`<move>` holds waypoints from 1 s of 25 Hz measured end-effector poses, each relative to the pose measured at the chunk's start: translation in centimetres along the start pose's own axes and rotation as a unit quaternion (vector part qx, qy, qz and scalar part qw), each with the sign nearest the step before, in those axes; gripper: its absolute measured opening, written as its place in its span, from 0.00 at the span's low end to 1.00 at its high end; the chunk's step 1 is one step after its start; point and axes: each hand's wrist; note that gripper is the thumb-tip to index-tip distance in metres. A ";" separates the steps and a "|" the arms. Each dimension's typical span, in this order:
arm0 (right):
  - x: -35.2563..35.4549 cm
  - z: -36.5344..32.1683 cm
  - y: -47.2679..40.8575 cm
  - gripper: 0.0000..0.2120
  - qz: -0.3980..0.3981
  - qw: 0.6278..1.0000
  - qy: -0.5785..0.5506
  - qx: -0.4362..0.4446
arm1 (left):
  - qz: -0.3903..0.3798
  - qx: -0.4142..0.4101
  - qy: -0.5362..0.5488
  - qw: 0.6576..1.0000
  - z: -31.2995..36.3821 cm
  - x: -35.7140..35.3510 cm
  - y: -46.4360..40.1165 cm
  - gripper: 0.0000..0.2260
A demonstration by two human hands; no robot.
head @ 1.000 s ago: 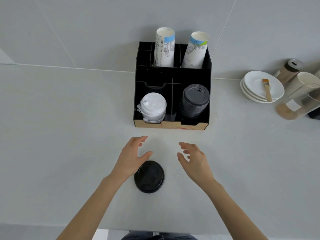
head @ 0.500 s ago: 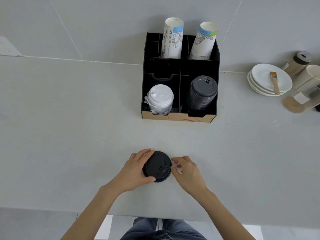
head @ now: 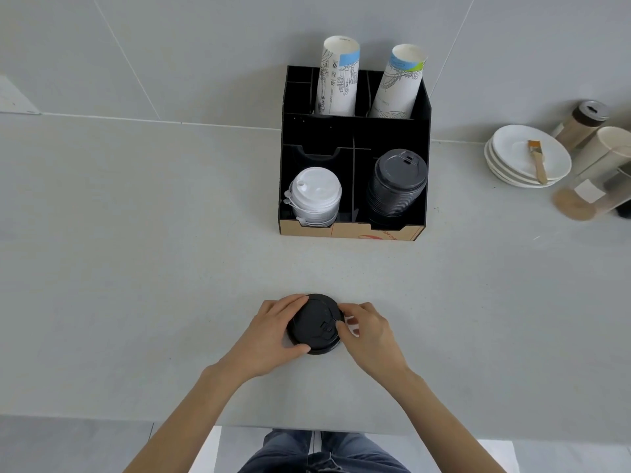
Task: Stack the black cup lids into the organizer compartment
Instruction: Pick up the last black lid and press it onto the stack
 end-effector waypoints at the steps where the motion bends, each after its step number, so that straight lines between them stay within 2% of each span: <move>1: 0.3 -0.2 -0.1 0.16 0.007 1.000 -0.009 0.000 | 0.012 -0.001 0.003 1.000 0.2 0.1 -0.1 0.32; 11: 3.8 -2.1 -0.7 0.15 0.080 0.993 -0.089 0.015 | 0.159 0.010 0.071 0.985 3.8 1.3 -3.0 0.31; 19: 6.3 -2.2 -1.5 0.15 0.127 0.983 -0.134 0.007 | 0.172 -0.035 0.080 0.981 6.1 1.8 -4.4 0.29; 25: 9.0 -2.1 -2.4 0.12 0.143 0.979 -0.147 0.019 | 0.176 -0.060 0.128 0.974 7.8 2.6 -5.3 0.29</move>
Point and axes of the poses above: each hand's wrist, its own y-axis away from the middle knuckle, its own x-axis out of the back of the hand, z = x × y, and after that the axes turned 1 degree about -y, right-handed
